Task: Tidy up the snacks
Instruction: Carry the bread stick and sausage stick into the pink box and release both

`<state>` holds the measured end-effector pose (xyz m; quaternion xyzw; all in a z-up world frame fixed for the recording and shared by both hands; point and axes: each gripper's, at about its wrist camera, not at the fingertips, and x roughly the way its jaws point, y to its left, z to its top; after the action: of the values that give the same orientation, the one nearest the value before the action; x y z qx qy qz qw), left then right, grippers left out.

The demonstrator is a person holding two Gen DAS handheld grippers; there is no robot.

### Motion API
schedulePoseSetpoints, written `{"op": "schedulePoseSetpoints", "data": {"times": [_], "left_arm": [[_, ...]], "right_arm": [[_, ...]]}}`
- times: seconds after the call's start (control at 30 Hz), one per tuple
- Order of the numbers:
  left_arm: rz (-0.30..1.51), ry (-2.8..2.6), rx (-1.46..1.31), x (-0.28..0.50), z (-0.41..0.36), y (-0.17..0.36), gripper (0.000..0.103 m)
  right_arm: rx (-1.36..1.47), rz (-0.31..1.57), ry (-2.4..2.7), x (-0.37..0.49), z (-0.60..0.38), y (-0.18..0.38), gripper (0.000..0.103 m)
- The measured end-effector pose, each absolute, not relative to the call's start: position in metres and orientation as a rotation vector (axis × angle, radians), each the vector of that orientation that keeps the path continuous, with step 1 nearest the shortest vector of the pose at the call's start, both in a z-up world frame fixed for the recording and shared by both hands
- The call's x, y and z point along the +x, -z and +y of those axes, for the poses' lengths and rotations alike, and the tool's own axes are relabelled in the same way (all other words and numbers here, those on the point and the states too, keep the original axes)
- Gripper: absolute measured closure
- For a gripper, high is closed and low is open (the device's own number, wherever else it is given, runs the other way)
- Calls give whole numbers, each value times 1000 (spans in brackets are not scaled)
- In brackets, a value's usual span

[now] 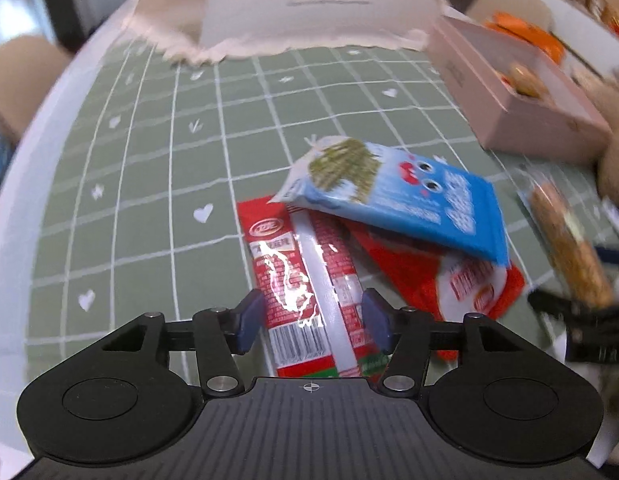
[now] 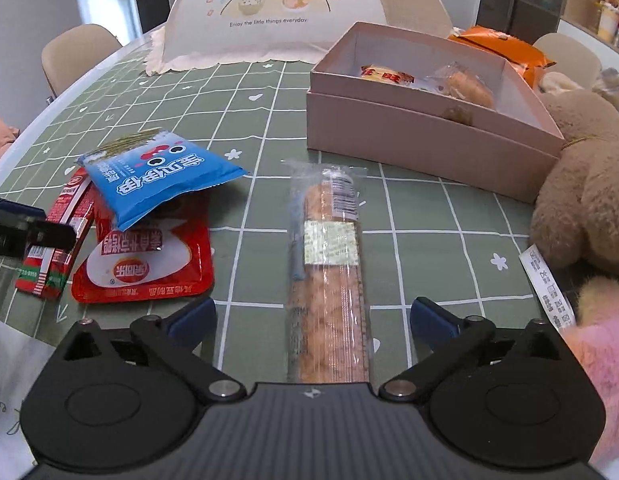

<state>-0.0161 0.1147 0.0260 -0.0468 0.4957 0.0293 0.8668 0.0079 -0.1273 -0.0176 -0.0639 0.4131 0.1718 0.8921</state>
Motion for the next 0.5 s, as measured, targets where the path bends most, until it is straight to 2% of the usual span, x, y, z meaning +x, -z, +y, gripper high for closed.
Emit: {"op": "schedulePoseSetpoints", "data": {"times": [0.2, 0.23, 0.27, 0.3, 0.4, 0.43, 0.47, 0.5], "left_arm": [[1010, -92, -81, -1, 111, -23, 37], [1010, -98, -66, -1, 108, -22, 36], [1001, -101, -48, -3, 105, -21, 35], [989, -103, -48, -5, 104, -20, 35], [954, -112, -92, -10, 109, -20, 36], [955, -111, -94, -9, 109, -20, 37], [958, -110, -95, -8, 110, -21, 37], [960, -110, -99, -8, 112, -22, 44]], "right_arm": [[-148, 848, -381, 7, -127, 18, 0], [-154, 864, -396, 9, -127, 16, 3], [-156, 879, -407, 14, -126, 13, 12], [-154, 878, -405, 19, -126, 10, 16], [-128, 860, -361, 37, -126, 2, 21], [-120, 857, -353, 42, -125, 2, 32], [-116, 867, -346, 49, -124, 2, 49], [-122, 869, -338, 54, -122, 1, 59]]}}
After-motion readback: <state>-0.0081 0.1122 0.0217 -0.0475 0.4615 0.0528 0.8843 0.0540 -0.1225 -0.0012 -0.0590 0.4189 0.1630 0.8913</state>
